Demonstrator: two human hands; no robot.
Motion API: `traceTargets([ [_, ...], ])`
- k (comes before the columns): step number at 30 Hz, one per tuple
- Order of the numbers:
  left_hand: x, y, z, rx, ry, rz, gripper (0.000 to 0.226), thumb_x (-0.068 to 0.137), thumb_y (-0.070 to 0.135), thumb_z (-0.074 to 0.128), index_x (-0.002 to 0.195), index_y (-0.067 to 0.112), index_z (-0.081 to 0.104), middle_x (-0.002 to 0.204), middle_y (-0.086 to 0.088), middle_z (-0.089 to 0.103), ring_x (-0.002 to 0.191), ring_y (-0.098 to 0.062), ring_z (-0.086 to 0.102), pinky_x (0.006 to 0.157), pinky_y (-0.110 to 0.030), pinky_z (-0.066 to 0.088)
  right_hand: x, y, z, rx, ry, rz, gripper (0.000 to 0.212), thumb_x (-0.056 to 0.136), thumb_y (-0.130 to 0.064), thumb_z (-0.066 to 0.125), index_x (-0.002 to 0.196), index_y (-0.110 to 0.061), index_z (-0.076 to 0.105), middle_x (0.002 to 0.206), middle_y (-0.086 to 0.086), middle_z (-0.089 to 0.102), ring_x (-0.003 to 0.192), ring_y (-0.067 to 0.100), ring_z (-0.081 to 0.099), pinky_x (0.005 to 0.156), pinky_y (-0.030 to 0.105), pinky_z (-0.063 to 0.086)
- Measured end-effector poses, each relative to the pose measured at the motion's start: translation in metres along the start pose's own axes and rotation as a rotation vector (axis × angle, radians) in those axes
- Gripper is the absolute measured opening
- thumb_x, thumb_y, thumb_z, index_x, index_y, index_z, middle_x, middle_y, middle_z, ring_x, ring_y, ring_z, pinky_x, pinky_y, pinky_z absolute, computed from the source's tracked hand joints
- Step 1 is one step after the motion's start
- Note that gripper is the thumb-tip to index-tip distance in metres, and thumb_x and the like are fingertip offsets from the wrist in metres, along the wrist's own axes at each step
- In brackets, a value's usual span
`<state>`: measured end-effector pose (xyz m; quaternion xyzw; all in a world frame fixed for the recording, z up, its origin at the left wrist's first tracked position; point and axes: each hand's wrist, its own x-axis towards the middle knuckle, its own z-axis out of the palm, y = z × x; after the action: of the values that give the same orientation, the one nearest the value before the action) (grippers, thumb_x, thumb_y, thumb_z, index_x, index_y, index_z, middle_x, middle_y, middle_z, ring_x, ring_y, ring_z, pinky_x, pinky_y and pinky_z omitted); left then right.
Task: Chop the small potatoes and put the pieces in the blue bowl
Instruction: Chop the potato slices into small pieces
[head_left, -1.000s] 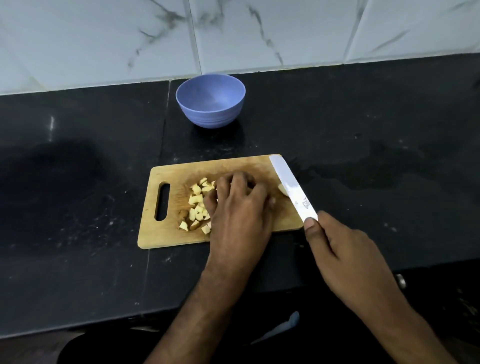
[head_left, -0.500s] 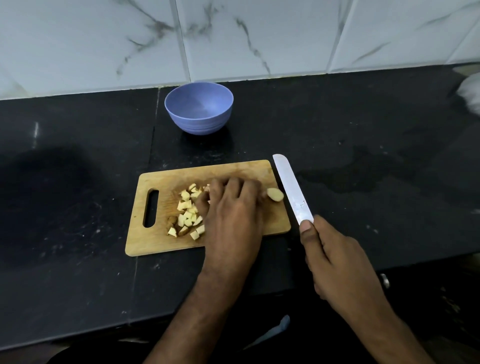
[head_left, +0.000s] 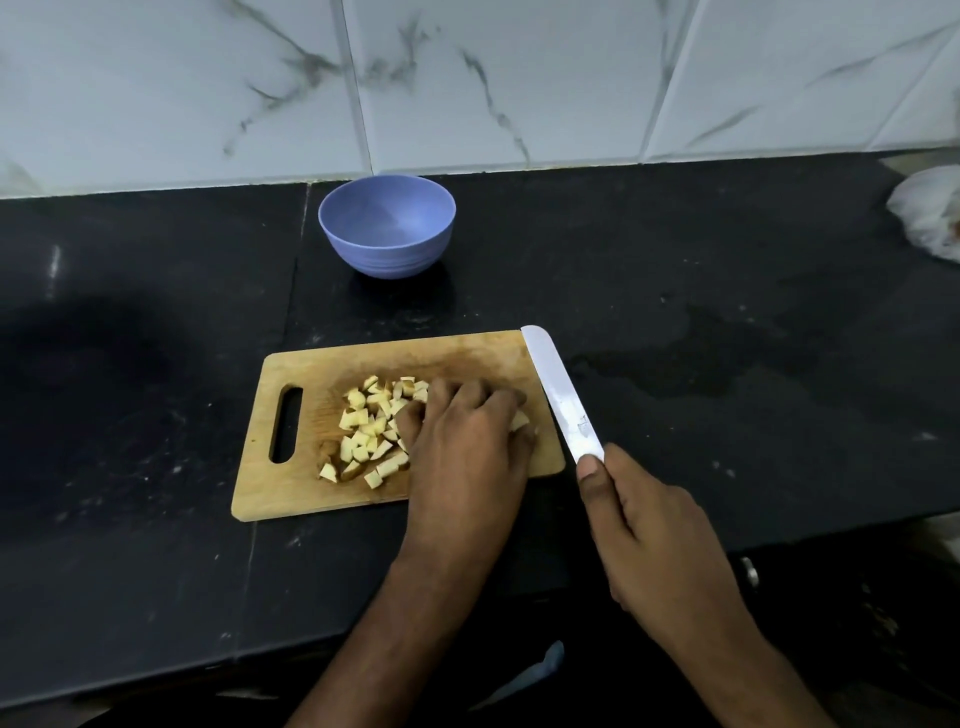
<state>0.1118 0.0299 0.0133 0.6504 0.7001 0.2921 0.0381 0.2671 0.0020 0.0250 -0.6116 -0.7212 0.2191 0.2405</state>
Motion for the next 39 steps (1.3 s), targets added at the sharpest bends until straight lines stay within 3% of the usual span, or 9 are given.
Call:
traceTargets([
  [3,-0.009,-0.011,-0.008,-0.102,-0.004,-0.038,0.026,0.088,0.041,0.071,0.113,0.033,0.067,0.103,0.018,0.068,0.12,-0.013,0.044,0.092,-0.031,0.016,0.002,-0.003,0.001,-0.098,-0.016,-0.057,0.034,0.1,-0.048,0.032,0.076,-0.025,0.042,0.051,-0.005,0.051,0.042,0.013,0.051,0.044,0.031,0.044],
  [6,-0.01,-0.014,-0.01,-0.142,-0.008,-0.052,0.029,0.087,0.041,0.072,0.114,0.036,0.067,0.104,0.02,0.07,0.126,-0.011,0.039,0.093,-0.028,0.012,0.003,-0.006,0.002,-0.173,-0.036,-0.085,0.033,0.098,-0.048,0.034,0.079,-0.023,0.044,0.051,-0.003,0.052,0.042,0.012,0.051,0.044,0.034,0.046],
  [10,-0.009,-0.017,-0.009,-0.126,-0.017,-0.054,0.033,0.086,0.046,0.072,0.117,0.036,0.067,0.115,0.023,0.067,0.124,-0.007,0.036,0.091,-0.026,0.01,-0.008,-0.008,-0.005,-0.169,-0.077,-0.031,0.029,0.095,-0.049,0.041,0.078,-0.026,0.042,0.05,-0.004,0.052,0.041,0.009,0.052,0.04,0.024,0.038],
  [13,-0.01,-0.018,-0.008,-0.125,-0.017,-0.044,0.032,0.087,0.047,0.07,0.117,0.035,0.069,0.117,0.023,0.065,0.12,-0.007,0.038,0.09,-0.029,0.014,-0.021,-0.015,-0.011,-0.24,-0.159,0.006,0.025,0.096,-0.051,0.036,0.082,-0.031,0.031,0.054,-0.006,0.052,0.046,0.008,0.052,0.043,0.019,0.032],
  [17,-0.014,-0.019,-0.006,-0.156,0.008,-0.037,0.026,0.088,0.041,0.071,0.113,0.034,0.074,0.114,0.022,0.064,0.114,-0.008,0.042,0.089,-0.032,0.019,-0.029,-0.023,-0.009,-0.281,-0.231,0.022,0.023,0.097,-0.053,0.026,0.085,-0.032,0.026,0.057,-0.007,0.052,0.049,0.007,0.053,0.043,0.02,0.032],
  [21,-0.015,-0.019,-0.006,-0.179,0.037,-0.044,0.023,0.086,0.038,0.074,0.108,0.033,0.076,0.109,0.021,0.065,0.11,-0.01,0.046,0.087,-0.032,0.02,-0.03,-0.029,-0.011,-0.294,-0.232,0.063,0.033,0.092,-0.059,0.009,0.09,-0.032,0.028,0.061,-0.005,0.056,0.054,0.007,0.057,0.053,0.024,0.048],
  [24,-0.015,-0.018,-0.006,-0.176,0.043,-0.048,0.022,0.086,0.036,0.075,0.108,0.032,0.076,0.105,0.019,0.066,0.109,-0.01,0.045,0.087,-0.033,0.019,-0.029,-0.032,-0.012,-0.312,-0.256,0.092,0.027,0.096,-0.055,0.012,0.093,-0.034,0.029,0.064,-0.004,0.058,0.059,0.008,0.061,0.061,0.031,0.056],
  [29,-0.014,-0.018,-0.006,-0.183,0.029,-0.061,0.022,0.086,0.036,0.075,0.108,0.033,0.076,0.102,0.019,0.067,0.108,-0.011,0.047,0.087,-0.032,0.018,-0.029,-0.028,-0.015,-0.332,-0.257,0.1,0.02,0.1,-0.048,0.021,0.091,-0.033,0.029,0.062,-0.001,0.057,0.056,0.009,0.059,0.058,0.029,0.054],
  [39,-0.015,-0.017,-0.007,-0.18,0.033,-0.087,0.024,0.085,0.038,0.076,0.109,0.033,0.076,0.102,0.021,0.066,0.107,-0.008,0.045,0.086,-0.027,0.014,-0.007,-0.033,-0.002,-0.417,-0.246,0.041,0.019,0.105,-0.038,0.022,0.091,-0.028,0.029,0.07,-0.003,0.051,0.062,0.013,0.054,0.056,0.03,0.046],
])
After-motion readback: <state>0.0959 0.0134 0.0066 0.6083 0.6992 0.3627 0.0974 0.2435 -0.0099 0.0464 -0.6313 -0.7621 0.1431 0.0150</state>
